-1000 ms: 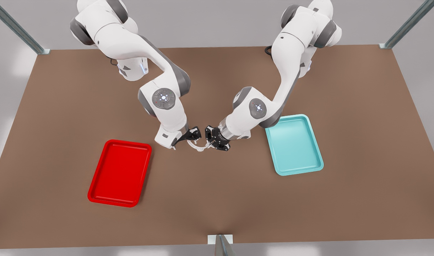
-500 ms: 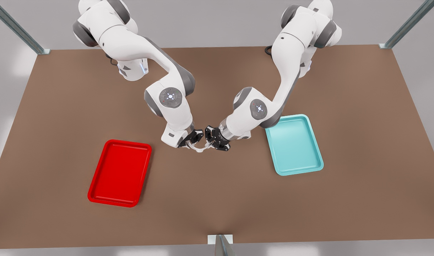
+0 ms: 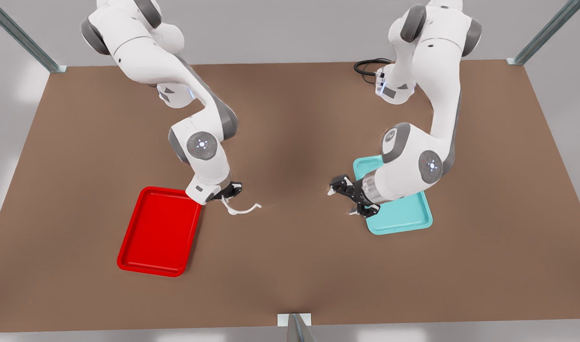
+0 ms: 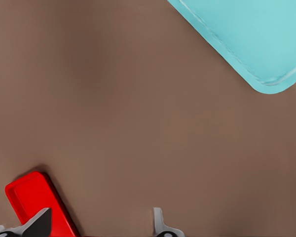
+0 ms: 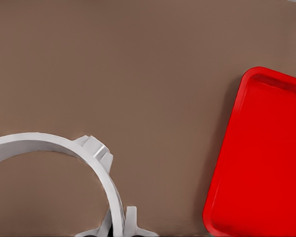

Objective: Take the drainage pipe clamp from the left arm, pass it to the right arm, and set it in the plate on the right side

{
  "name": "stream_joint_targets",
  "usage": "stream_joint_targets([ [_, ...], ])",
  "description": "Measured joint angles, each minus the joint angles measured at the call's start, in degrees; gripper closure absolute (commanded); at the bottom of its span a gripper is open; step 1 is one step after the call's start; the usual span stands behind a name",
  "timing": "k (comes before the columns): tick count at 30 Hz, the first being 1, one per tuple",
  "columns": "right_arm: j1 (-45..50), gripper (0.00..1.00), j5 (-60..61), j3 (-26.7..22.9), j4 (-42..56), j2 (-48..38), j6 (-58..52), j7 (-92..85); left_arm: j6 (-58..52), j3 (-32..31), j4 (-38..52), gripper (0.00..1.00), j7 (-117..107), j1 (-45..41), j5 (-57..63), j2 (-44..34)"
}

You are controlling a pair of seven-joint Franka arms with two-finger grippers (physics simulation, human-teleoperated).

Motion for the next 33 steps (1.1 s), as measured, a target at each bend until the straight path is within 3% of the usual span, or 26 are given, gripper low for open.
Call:
stream_joint_targets([
  [2,-11.2,0.79,-0.3,6.1,-3.3,-0.8,0.2,-0.4,-4.9,0.1,0.3,0.0,9.7,4.9,6.5,-0.1],
  [4,-17.7,0.79,-0.4,7.9,-4.9,-0.9,0.2,-1.1,-8.6,0.3,0.3,0.0,21.9,8.5,12.3,-2.8],
  [7,-25.7,0.79,-0.8,8.1,-5.3,1.6,0.8,-3.0,-13.8,1.1,0.3,0.0,41.2,11.2,17.5,-9.5],
  [9,-30.4,0.79,-2.6,7.8,-5.1,5.8,2.3,-4.8,-16.4,-2.1,0.0,0.0,53.1,15.4,20.0,-12.5],
  [14,-33.9,0.78,-6.7,7.6,-4.3,11.2,4.6,-8.6,-18.2,-1.0,-4.4,0.0,78.2,12.7,23.3,-15.3],
  [15,-34.0,0.27,-7.2,7.6,-4.4,11.8,4.8,-9.2,-18.3,-1.0,-4.4,0.0,82.4,12.6,23.6,-14.5],
  [16,-34.0,0.0,-7.7,7.6,-4.4,12.1,4.9,-9.7,-18.3,-0.9,-4.0,0.0,86.4,12.6,23.9,-13.2],
  [20,-34.0,0.0,-10.6,8.1,-3.6,11.2,4.6,-10.0,-17.4,-0.8,-3.4,0.0,100.3,13.0,25.4,-11.2],
  [24,-37.4,0.0,-8.4,17.7,5.6,-0.5,-2.2,-11.1,-17.2,-0.9,-3.4,0.0,111.2,12.6,26.7,-11.0],
  [27,-34.1,0.0,-1.7,11.8,10.1,-9.2,-10.1,-12.9,-17.2,-0.9,-3.4,0.0,117.8,12.6,27.0,-11.0],
  [28,-27.4,0.0,0.3,4.1,11.6,-10.6,-12.6,-13.5,-17.2,-0.9,-3.4,0.0,119.7,12.7,27.0,-11.0],
  [29,-14.3,0.0,3.0,-11.0,11.9,-12.7,-14.8,-14.1,-17.2,-0.9,-3.4,0.0,121.5,12.7,27.1,-11.0],
  [30,-4.2,0.0,5.5,-22.2,11.2,-14.7,-16.5,-14.7,-17.2,-0.9,-3.4,0.0,123.2,12.7,27.1,-11.0],
  [31,1.3,0.0,7.4,-28.0,11.0,-16.2,-18.0,-15.3,-17.2,-0.9,-3.4,0.0,124.8,12.7,27.2,-11.0],
  [33,4.8,0.0,10.0,-31.3,9.9,-18.5,-20.5,-16.4,-17.2,-1.0,-3.4,0.0,127.7,12.6,27.3,-11.0],
])
